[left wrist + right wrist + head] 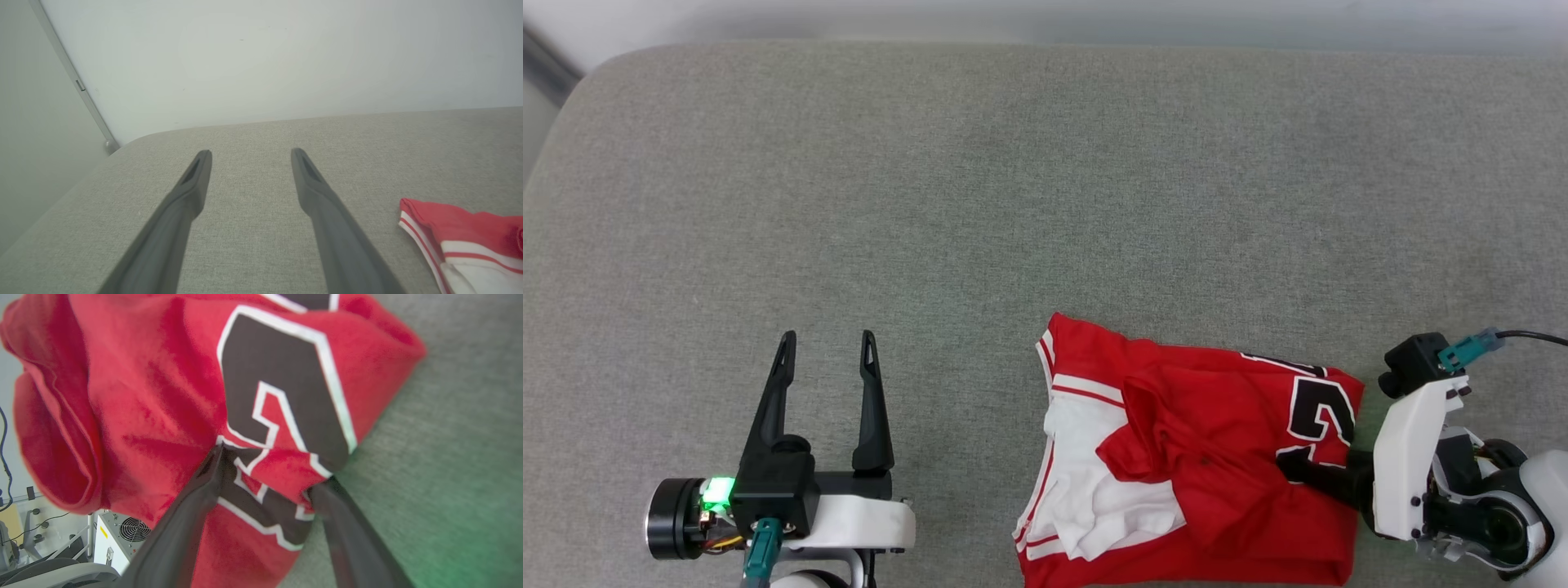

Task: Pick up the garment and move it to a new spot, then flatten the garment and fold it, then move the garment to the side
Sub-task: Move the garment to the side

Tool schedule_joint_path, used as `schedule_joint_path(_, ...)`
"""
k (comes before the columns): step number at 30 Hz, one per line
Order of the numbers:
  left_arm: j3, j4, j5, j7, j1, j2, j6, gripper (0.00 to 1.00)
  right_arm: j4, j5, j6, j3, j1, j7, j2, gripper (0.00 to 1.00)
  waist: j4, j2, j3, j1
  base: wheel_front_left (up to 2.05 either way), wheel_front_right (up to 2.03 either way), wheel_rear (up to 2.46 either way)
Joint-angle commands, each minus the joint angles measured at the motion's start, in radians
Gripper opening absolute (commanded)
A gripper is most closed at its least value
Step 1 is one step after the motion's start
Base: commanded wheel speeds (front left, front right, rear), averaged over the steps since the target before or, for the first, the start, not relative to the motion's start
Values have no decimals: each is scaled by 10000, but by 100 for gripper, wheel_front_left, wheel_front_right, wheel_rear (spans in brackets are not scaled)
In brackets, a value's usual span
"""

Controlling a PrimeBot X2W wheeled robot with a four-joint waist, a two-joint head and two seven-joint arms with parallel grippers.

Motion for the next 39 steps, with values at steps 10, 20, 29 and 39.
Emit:
schedule_joint_path(10,10,234,5,-24,607,2,75,100,-318,394,-25,1558,-615,-1274,-400,0,-159,0,-1081,2,0,0,0)
schedule_joint_path(20,299,-4,-73,-23,1070,46,149,100,-2137,-141,-26,2642,-2287,-1327,-2019,0,-1965,0,-1027,2,0,0,0)
schedule_joint_path(29,575,-319,35,-23,397,259,100,100,-2167,-994,-26,2439,-3715,-1829,-3395,0,-3493,0,281,2,0,0,0)
schedule_joint_path(39,615,-734,139,-23,-434,697,-8,100,618,-2745,-30,1775,-5077,-2676,-4474,0,-3748,0,1912,2,0,0,0)
